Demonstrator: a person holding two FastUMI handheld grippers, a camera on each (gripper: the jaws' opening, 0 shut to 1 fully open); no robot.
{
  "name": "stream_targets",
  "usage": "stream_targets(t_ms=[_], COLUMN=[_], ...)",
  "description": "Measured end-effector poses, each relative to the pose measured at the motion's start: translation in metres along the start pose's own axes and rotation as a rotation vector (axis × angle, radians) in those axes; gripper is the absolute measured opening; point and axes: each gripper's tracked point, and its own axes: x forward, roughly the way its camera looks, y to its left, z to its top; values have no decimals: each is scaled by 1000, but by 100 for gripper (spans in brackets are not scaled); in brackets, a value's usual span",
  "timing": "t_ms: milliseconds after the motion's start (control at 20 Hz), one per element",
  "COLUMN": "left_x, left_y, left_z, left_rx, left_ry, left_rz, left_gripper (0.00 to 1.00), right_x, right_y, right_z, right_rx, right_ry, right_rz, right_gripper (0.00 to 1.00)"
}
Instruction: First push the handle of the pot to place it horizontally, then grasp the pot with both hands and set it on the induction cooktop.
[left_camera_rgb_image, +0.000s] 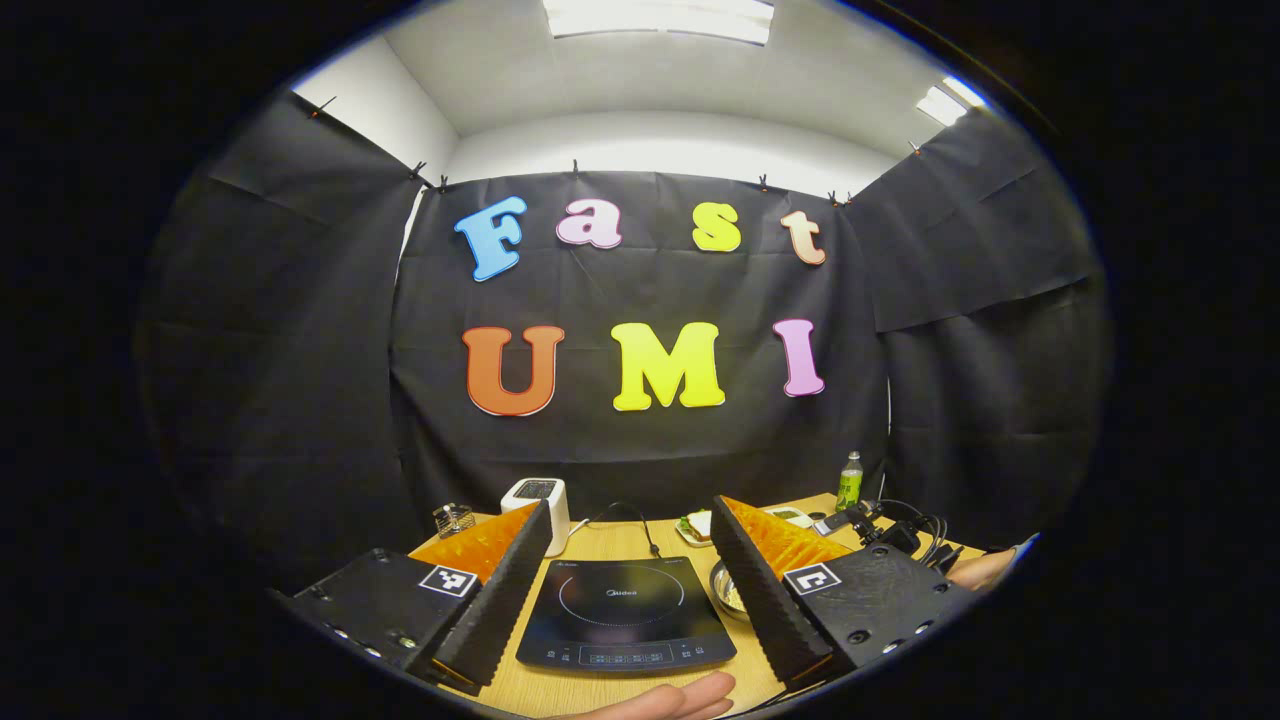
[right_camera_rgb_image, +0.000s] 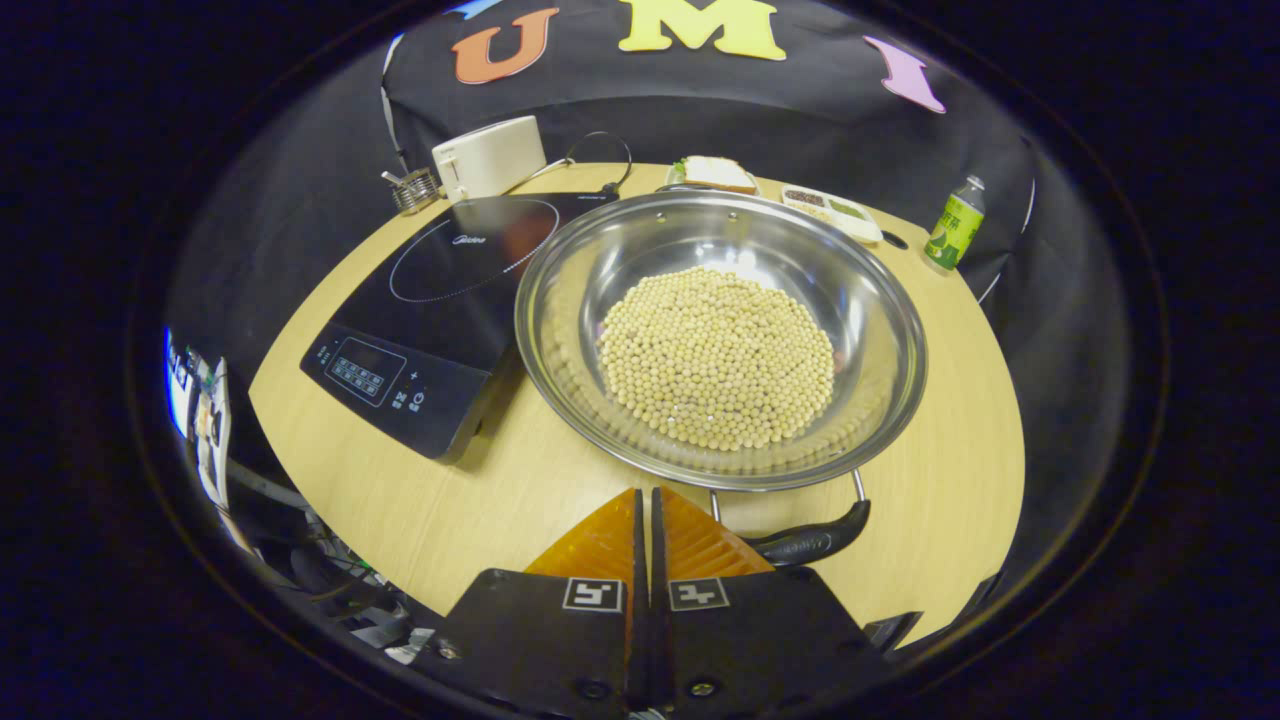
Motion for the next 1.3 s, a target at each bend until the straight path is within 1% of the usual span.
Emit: stream_targets(t_ms=[300,600,650,700,750,800,900,950,1000,1150,1300], left_x=[-1,-2,-1,-2,-3,-3,-2,-2,-2,-1,2], left_y=[-1,-8,-10,-11,-12,-13,-14,-15,-17,-18,-20], left_z=[-1,-3,-4,-4,-4,-4,-5,-6,-7,-10,-14], left_rx=[7,13,15,16,16,17,17,18,19,20,21], left_ry=[3,11,11,11,12,13,16,19,20,28,39], left_rz=[10,1,-1,-2,-4,-5,-7,-8,-9,-10,-9], left_gripper=[95,95,95,95,95,95,95,95,95,95,95], right_x=[-2,-2,-2,-1,-1,-1,-1,0,0,3,7], right_y=[-30,-62,-68,-73,-78,-83,-97,-103,-110,-131,-151], right_z=[-4,-3,-3,-5,-5,-5,-3,-2,-1,4,10], right_rx=[-16,-8,1,13,25,37,58,67,77,93,84], right_ry=[-16,-32,-31,-25,-27,-28,-35,-39,-41,-51,-69], right_rz=[-37,-81,-86,-89,-89,-95,-109,-114,-121,-152,-197], right_gripper=[1,1,1,4,4,1,1,4,4,4,4])
